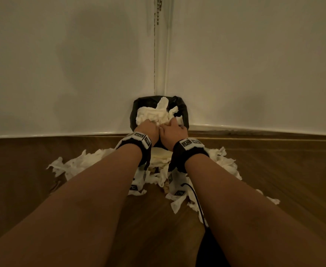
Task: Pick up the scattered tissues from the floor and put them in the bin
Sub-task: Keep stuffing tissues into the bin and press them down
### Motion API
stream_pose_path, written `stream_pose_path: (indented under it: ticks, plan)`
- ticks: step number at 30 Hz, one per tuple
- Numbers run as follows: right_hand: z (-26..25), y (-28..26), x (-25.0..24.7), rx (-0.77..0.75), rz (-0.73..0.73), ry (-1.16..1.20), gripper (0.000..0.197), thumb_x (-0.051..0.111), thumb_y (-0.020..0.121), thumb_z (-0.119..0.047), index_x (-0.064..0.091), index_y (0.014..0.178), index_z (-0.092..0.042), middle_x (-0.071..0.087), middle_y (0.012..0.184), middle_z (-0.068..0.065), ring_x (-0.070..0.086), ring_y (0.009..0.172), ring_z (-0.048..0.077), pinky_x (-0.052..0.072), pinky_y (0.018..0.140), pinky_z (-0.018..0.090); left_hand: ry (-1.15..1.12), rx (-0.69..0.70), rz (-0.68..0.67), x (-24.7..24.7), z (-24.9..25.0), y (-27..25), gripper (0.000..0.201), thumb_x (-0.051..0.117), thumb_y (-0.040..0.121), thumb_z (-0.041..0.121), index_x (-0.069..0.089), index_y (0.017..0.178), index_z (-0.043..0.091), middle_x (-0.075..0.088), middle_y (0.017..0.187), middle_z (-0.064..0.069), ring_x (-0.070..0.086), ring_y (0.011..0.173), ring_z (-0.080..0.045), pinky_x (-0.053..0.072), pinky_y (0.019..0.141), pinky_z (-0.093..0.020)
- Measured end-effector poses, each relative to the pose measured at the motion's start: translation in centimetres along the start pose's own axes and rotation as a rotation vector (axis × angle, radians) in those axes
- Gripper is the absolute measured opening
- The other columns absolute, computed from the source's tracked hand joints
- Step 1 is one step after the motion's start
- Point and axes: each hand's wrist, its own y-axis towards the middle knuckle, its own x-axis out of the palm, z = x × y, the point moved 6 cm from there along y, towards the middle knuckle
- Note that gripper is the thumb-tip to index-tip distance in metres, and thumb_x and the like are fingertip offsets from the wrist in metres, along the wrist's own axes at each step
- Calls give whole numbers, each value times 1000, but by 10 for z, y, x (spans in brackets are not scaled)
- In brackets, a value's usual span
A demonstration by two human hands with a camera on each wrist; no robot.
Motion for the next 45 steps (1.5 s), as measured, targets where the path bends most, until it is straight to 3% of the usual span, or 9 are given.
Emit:
stream_pose_path:
  ticks: [4, 9, 12, 15, 19, 24, 34, 42, 45]
  plan:
    - [3, 6, 10, 4, -72, -108, 46, 19, 98, -38, 58, 119, -23, 44, 131, 6, 50, 115, 27, 10, 110, 55, 156, 50, -22, 6, -5, -4, 36, 27, 100, 25, 54, 118, 9, 58, 123, -10, 55, 110, -27, 43, 89, -38]
    - [3, 11, 11, 36, -106, -115, 49, 18, 97, -39, 59, 114, -20, 55, 125, 6, 47, 119, 25, 7, 110, 56, 350, 90, -28, 10, -8, -6, 41, 19, 99, 33, 46, 126, 17, 50, 131, -6, 48, 117, -32, 34, 96, -44]
    - [1, 7, 7, 59, -191, -149, 45, 21, 96, -36, 53, 125, -23, 46, 136, 10, 37, 130, 30, 3, 111, 59, 249, 121, 63, -4, -2, -14, 35, 25, 99, 31, 46, 123, 19, 58, 118, -7, 56, 105, -29, 34, 94, -40]
    - [-3, -2, -7, 56, -68, -229, 42, 26, 97, -33, 50, 130, -20, 36, 144, 13, 31, 134, 33, 13, 111, 55, 89, 104, 201, -24, -6, -26, 32, 33, 97, 27, 43, 126, 18, 53, 121, -10, 54, 106, -29, 39, 89, -40]
    - [-12, -18, -37, 24, 207, -126, 36, 39, 95, -28, 51, 128, -19, 40, 138, 12, 37, 127, 31, 29, 105, 45, 1, 39, 332, -51, -22, -54, 37, 38, 96, 23, 40, 133, 20, 43, 130, -10, 48, 114, -29, 40, 93, -44]
    - [-34, -36, -49, -60, 260, 48, 31, 41, 95, -23, 56, 121, -15, 47, 128, 11, 41, 121, 29, 39, 100, 41, -3, -32, 340, -68, -68, -99, 36, 38, 97, 22, 39, 133, 22, 44, 129, -9, 49, 115, -29, 42, 92, -46]
    - [-112, -53, 2, -153, -72, 321, 25, 43, 97, -18, 60, 114, -13, 64, 112, 12, 60, 100, 27, 50, 86, 35, -79, -383, 14, -33, -198, -178, 42, 47, 90, 8, 43, 131, 18, 50, 129, -10, 52, 115, -28, 45, 97, -41]
    - [-158, -57, 81, -136, -380, 284, 25, 46, 94, -12, 66, 108, -13, 66, 114, 10, 61, 106, 27, 50, 92, 36, 90, -355, -258, 32, -226, -192, 30, 48, 93, 21, 57, 121, 14, 56, 122, -10, 55, 108, -25, 44, 83, -30]
    - [-167, -60, 114, -141, -506, 232, 26, 49, 93, -8, 67, 111, -10, 65, 118, 11, 60, 109, 28, 50, 93, 35, 86, -372, -285, 53, -238, -191, 36, 48, 93, 21, 50, 128, 15, 45, 131, -12, 50, 112, -28, 41, 84, -29]
